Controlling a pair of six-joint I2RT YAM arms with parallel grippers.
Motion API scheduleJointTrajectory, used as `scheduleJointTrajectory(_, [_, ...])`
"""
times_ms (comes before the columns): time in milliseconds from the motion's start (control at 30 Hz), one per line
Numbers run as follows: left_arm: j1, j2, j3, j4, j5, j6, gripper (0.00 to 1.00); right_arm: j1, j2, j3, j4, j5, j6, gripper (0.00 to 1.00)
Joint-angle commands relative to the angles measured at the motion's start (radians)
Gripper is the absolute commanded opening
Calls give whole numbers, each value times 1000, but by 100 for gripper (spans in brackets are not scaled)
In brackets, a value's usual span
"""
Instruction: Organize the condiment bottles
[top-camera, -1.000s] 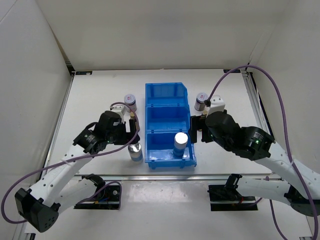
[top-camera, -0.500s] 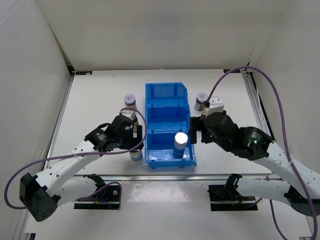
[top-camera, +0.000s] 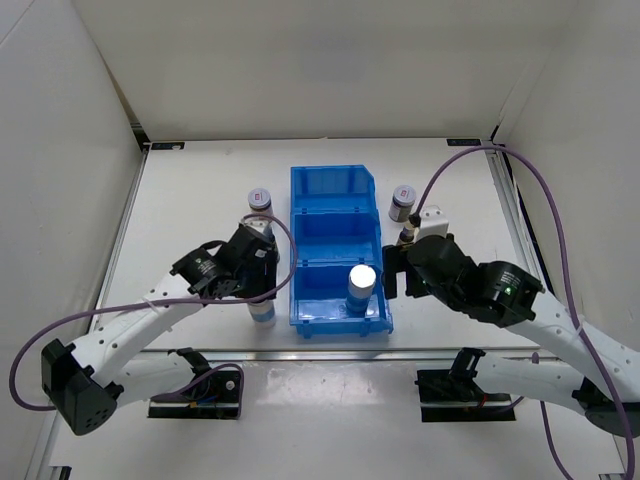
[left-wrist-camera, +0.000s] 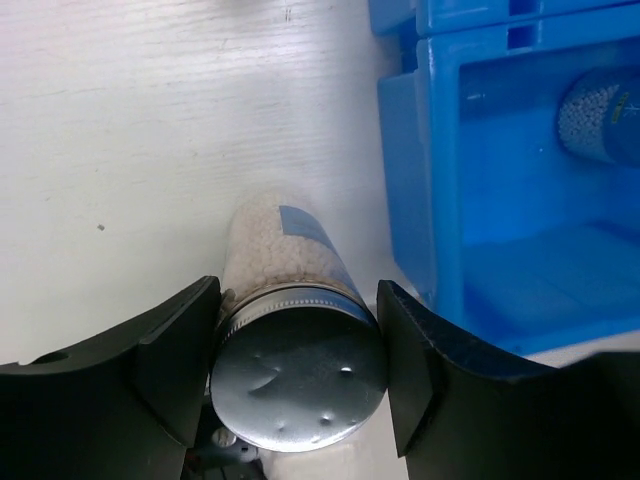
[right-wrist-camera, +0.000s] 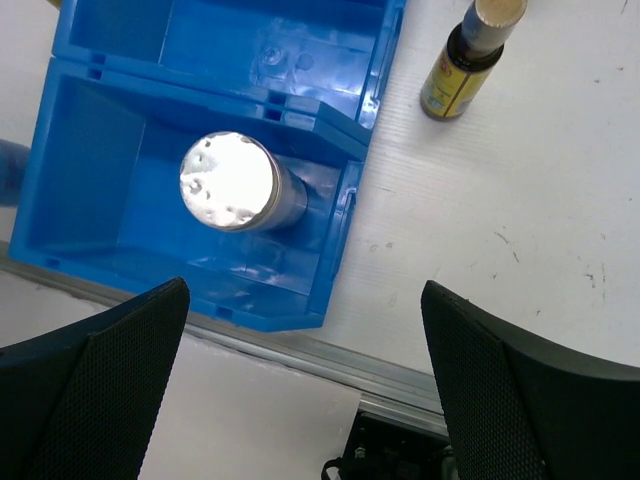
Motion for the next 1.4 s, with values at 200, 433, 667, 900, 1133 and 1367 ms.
scheduleJointTrajectory(200, [-11, 44, 396, -150, -92, 32, 15, 5, -99, -90, 5, -22, 51, 100])
scheduleJointTrajectory(433, [-91, 182, 610, -162, -101, 32, 12, 5, -117, -119, 5, -42, 51, 100])
scheduleJointTrajectory(667, [-289, 372, 704, -136, -226, -14, 12, 5, -176, -128, -41, -24, 60, 100])
scheduleJointTrajectory(900, [-363, 446, 629, -3, -257, -61, 12, 5, -206, -119, -104, 8, 60, 100])
scheduleJointTrajectory(1133, [-372, 487, 528, 94, -270, -70, 12, 5, -226, -108, -126, 8, 60, 100])
scheduleJointTrajectory(1367, [-372, 498, 413, 162, -279, -118, 15, 5, -226, -99, -144, 8, 80, 100])
